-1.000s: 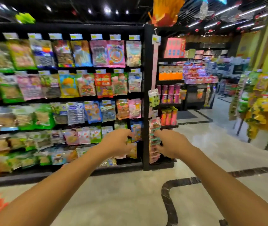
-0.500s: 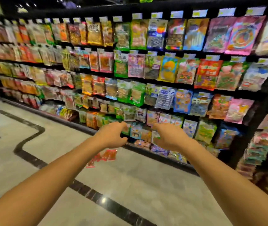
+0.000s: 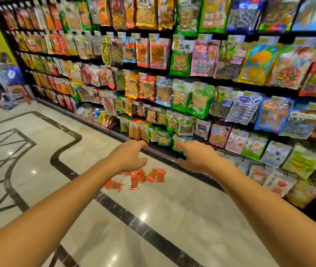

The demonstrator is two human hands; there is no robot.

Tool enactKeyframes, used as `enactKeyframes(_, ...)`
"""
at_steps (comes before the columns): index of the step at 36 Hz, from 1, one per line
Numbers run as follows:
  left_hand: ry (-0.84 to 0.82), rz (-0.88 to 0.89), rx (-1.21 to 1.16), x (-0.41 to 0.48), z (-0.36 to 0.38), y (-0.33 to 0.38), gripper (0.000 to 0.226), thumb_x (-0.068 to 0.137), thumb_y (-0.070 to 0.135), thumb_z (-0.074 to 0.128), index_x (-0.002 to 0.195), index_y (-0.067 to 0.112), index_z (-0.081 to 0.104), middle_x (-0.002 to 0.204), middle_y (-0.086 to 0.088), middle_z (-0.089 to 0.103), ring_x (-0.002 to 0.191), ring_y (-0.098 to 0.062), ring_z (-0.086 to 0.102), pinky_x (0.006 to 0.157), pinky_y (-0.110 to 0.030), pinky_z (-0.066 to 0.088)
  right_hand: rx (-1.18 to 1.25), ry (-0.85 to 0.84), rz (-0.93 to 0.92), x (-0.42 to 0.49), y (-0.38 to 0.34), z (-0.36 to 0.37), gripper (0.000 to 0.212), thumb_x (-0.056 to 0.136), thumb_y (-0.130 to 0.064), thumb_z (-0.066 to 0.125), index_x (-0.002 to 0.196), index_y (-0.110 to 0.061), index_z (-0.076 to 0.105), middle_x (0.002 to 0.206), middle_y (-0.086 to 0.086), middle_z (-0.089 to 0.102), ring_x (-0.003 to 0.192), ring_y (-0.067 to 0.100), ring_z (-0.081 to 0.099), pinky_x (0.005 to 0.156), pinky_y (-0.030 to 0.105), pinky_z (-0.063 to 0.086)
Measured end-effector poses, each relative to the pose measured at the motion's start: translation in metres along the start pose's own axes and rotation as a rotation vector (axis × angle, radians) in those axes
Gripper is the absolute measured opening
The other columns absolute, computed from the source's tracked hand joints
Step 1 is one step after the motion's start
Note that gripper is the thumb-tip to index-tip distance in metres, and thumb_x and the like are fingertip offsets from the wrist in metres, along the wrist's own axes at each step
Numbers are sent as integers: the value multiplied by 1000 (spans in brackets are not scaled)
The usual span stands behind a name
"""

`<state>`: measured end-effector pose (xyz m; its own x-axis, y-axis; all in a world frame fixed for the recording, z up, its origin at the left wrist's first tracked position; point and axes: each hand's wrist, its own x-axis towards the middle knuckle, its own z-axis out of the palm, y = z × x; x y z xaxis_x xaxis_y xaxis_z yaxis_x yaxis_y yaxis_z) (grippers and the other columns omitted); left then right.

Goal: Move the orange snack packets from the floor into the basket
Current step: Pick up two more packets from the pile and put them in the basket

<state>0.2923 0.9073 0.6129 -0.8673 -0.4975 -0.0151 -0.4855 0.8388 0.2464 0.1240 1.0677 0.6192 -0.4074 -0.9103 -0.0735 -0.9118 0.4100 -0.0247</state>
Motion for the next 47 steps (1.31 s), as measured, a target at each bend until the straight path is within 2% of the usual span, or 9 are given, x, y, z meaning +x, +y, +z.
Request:
enactKeyframes(13,-33,-114,6,181,7,-64,47,90,37,60,135,24,50,135,-1,56,120,-21,54,96,-35,46,45,-27,-112,222,63,11,42,94,-36,53,132,-19,49,124,9,62,108,33,60,83,47,55)
enactKeyframes(16,-53,-155,2,212,6,-86,47,91,37,59,134,22,50,134,-3,56,118,-23,54,96,-37,47,54,-41,-146,272,64,13,38,94,-34,54,128,-17,51,120,10,62,103,32,60,78,43,55)
enactKeyframes(23,-91,-247,-46,273,14,-155,46,91,38,57,134,22,50,133,-4,56,118,-22,53,96,-34,45,69,-142,-224,379,45,39,48,95,-39,55,138,-19,46,132,9,56,117,35,55,93,52,51)
enactKeyframes(27,-145,-291,-59,311,25,-207,45,90,37,60,133,25,49,134,-1,54,116,-20,52,93,-31,45,73,-116,-260,443,27,60,45,95,-36,55,136,-20,46,123,9,58,103,29,56,77,43,52)
enactKeyframes(31,-160,-284,-66,347,35,-262,43,90,37,61,130,26,50,130,-2,57,113,-20,54,93,-33,49,57,-117,-234,501,10,76,40,95,-39,55,130,-20,48,108,6,56,87,25,44,68,40,42)
enactKeyframes(36,-233,-242,-67,405,53,-334,43,90,37,61,130,27,50,130,-1,58,111,-19,55,89,-29,47,123,-196,-143,578,-7,108,36,93,-35,55,126,-20,52,117,6,62,100,31,61,70,41,49)
enactKeyframes(40,-269,-210,-82,446,72,-380,43,90,36,61,130,24,51,128,-4,59,112,-22,56,90,-31,44,170,-247,-75,626,-13,138,39,93,-36,55,129,-21,54,119,5,64,105,31,63,75,43,53)
enactKeyframes(43,-333,-224,-80,479,96,-410,44,90,36,60,130,24,51,126,-4,59,112,-23,57,91,-33,46,230,-277,-16,662,-13,172,41,91,-34,57,130,-24,52,119,5,65,104,31,64,68,38,46)
enactKeyframes(47,-424,-269,-109,521,138,-450,49,89,33,61,134,22,50,130,-7,59,115,-26,57,95,-37,47,309,-370,105,712,-11,230,40,88,-43,59,123,-25,55,122,6,65,108,32,63,75,40,47)
